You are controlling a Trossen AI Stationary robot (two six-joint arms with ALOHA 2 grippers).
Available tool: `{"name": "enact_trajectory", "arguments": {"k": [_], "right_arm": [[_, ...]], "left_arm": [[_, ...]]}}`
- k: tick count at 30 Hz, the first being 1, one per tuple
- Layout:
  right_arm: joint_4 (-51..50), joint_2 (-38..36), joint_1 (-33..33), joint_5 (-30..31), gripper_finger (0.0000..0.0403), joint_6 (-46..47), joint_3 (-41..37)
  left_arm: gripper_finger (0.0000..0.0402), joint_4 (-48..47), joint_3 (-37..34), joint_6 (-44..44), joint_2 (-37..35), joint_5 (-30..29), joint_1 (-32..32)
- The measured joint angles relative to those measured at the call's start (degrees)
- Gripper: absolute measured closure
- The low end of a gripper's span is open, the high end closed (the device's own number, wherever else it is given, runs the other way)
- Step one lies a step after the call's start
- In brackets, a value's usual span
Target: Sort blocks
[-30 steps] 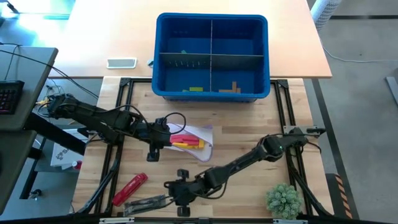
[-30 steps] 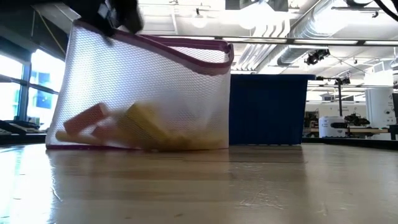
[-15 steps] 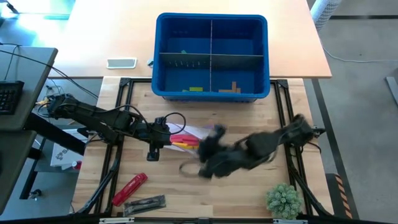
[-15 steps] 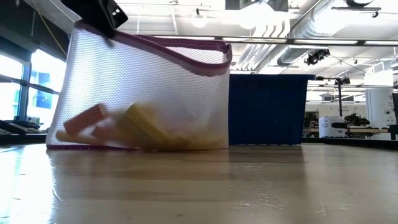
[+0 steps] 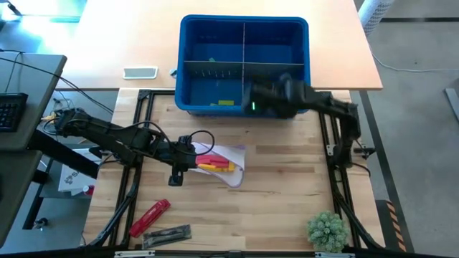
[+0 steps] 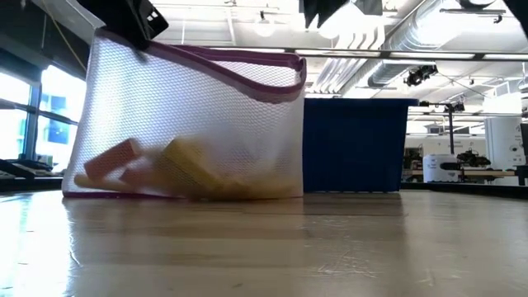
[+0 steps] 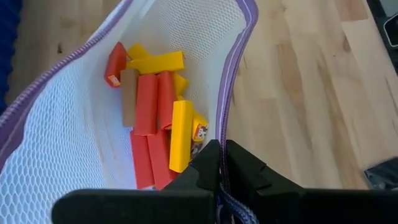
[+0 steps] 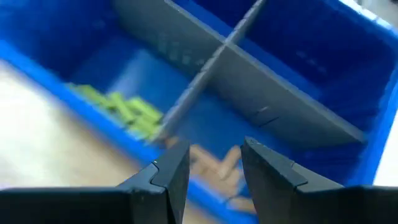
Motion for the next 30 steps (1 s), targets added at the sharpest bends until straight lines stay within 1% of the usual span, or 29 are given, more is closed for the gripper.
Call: {"name": "enact_trajectory", "arguments": {"k": [2, 6, 9, 12, 15, 19, 24, 27, 30], "right_arm": [[1.5, 0.7, -5.6, -2.4, 0.0273, -5.3, 0.0], [2.8, 2.2, -15.8, -9.0, 0.0273, -7.4, 0.0], [3.5, 2.2, -21.2, -11.9, 0.0273, -8.0, 0.0], [5.5, 2.1, -24.5, -16.8, 0.0272, -8.9, 0.0], [6.3, 2.2, -25.8, -18.1, 0.0272, -9.5, -0.8], [7.0, 2.1, -25.0, -21.4, 0.0272, -4.4, -3.5], [11.2, 2.1, -23.0, -23.1, 0.0272, 0.0, -10.6], [12.9, 2.2, -24.1, -25.1, 0.0272, 2.7, -15.5], [13.9, 2.2, -25.1, -27.3, 0.0272, 3.2, -19.1]], "left_arm": [[0.0402, -0.8, 0.0, 0.0, 0.0, -0.2, 0.0], [0.0402, -4.0, 0.0, -2.3, 0.0, -0.5, 0.4], [0.0402, -4.8, 0.0, -3.4, 0.0, -1.3, 0.4], [0.0402, -6.4, 0.0, -3.6, 0.0, -1.4, 0.4], [0.0402, -6.9, 0.0, -4.4, 0.1, -1.4, 0.4], [0.0402, -7.3, 0.0, -4.3, 0.1, -0.9, 0.4], [0.0402, -7.4, 0.0, -3.1, 0.1, -1.2, 0.4], [0.0402, -7.4, 0.0, -3.5, 0.1, -1.8, 0.4], [0.0402, -7.4, 0.0, -3.5, 0.1, -1.8, 0.4]]}}
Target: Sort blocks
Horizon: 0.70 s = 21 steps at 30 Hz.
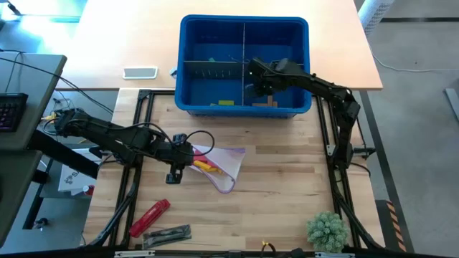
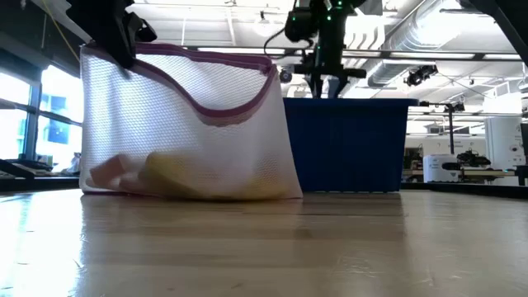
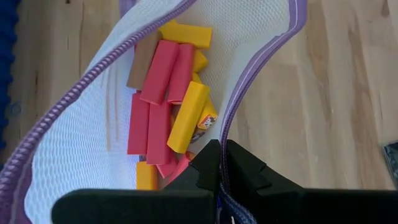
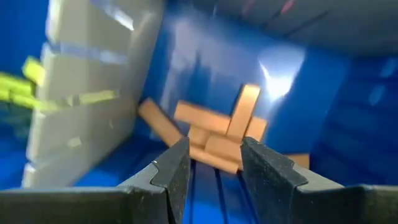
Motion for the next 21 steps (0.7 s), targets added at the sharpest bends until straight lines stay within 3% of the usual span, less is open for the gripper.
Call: {"name": "enact_trajectory", "arguments": {"k": [4, 14, 18, 21], "right_arm": [[-2.2, 0.0, 0.6, -5.3, 0.0272, -2.7, -1.1], [-10.5, -0.3, 3.0, -11.1, 0.0272, -9.3, -0.9], [-14.7, -2.8, 3.9, -11.4, 0.0272, -11.7, -1.1], [-11.5, -6.8, 3.9, -14.4, 0.0272, -12.7, -1.1]], "left_arm": [[0.0402, -0.7, 0.0, 1.0, 0.0, 0.0, 0.0], [0.0402, -0.5, 0.0, 1.5, 0.0, -0.1, 0.0], [0.0402, -0.4, 0.0, 1.6, 0.0, 0.0, 0.0], [0.0402, -0.4, 0.0, 1.5, 0.0, 0.0, 0.0]]}}
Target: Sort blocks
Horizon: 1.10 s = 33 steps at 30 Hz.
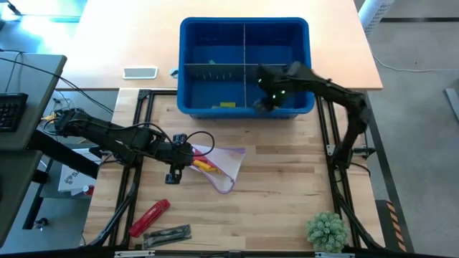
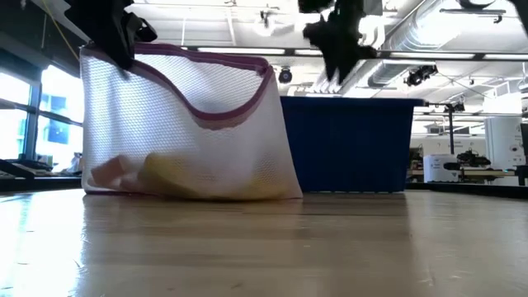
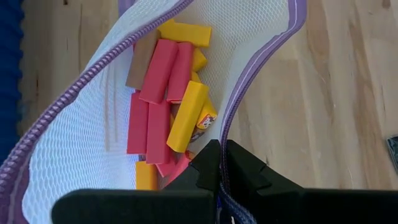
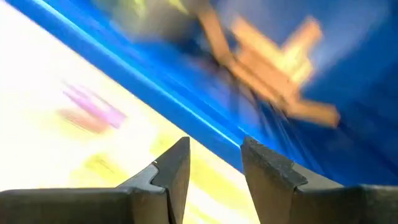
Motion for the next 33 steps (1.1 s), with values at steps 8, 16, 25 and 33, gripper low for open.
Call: {"name": "enact_trajectory", "arguments": {"k": [8, 16, 25, 33], "right_arm": [[12.9, -7.2, -6.5, 6.6, 0.0272, -1.3, 0.1], [18.4, -6.1, -13.1, 4.5, 0.0272, -35.0, 0.1], [20.3, -2.8, -21.9, -4.9, 0.0256, -51.9, 0.1], [24.6, -2.4, -25.6, -10.4, 0.0197, -62.7, 0.1]], "left_arm": [[0.0402, 0.1, 0.0, 0.0, 0.0, 0.1, 0.0], [0.0402, -0.1, 0.0, -0.1, 0.0, 0.7, 0.0], [0.0402, -1.9, 0.0, -3.6, 0.0, 3.8, 0.0], [0.0402, -1.9, 0.0, -2.5, 0.3, 4.7, 0.0]]}}
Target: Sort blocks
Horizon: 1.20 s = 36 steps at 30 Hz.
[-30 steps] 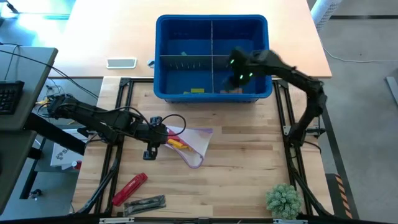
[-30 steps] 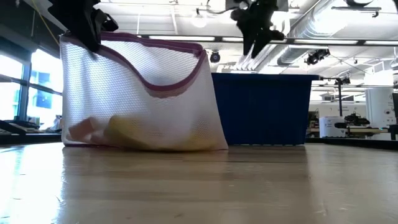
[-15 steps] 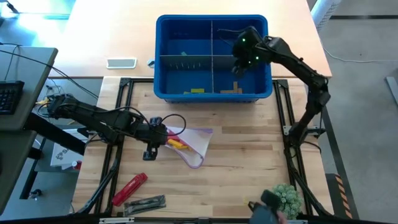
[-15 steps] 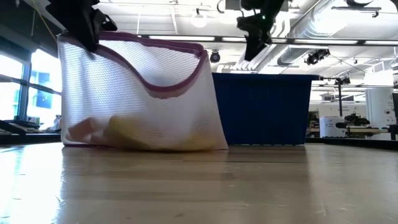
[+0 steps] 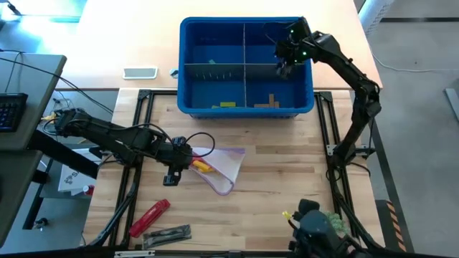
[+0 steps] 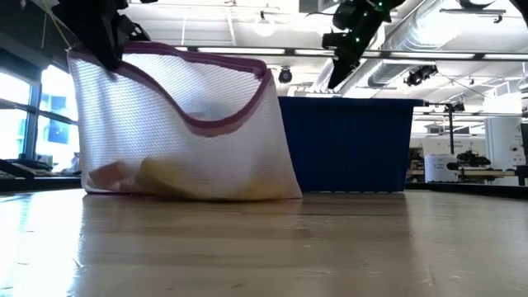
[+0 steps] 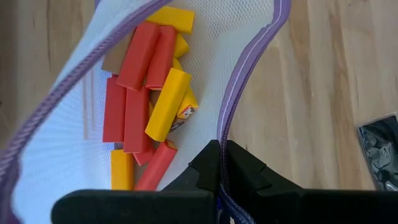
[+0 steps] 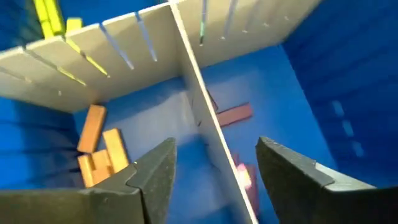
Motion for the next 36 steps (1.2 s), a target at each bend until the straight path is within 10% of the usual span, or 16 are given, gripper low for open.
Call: {"name": "enact_trajectory", "arguments": {"k": [25, 36], "right_arm": [[-0.7, 12.7, -2.2, -1.0, 0.0188, -10.1, 0.0], [0.1, 13.3, -1.4, 1.0, 0.0377, -12.2, 0.0]], "left_arm": [[0.0402, -0.3, 0.0, -2.6, 0.1, 0.9, 0.0], [0.0402, -0.3, 0.0, -2.2, 0.1, 1.0, 0.0]]}}
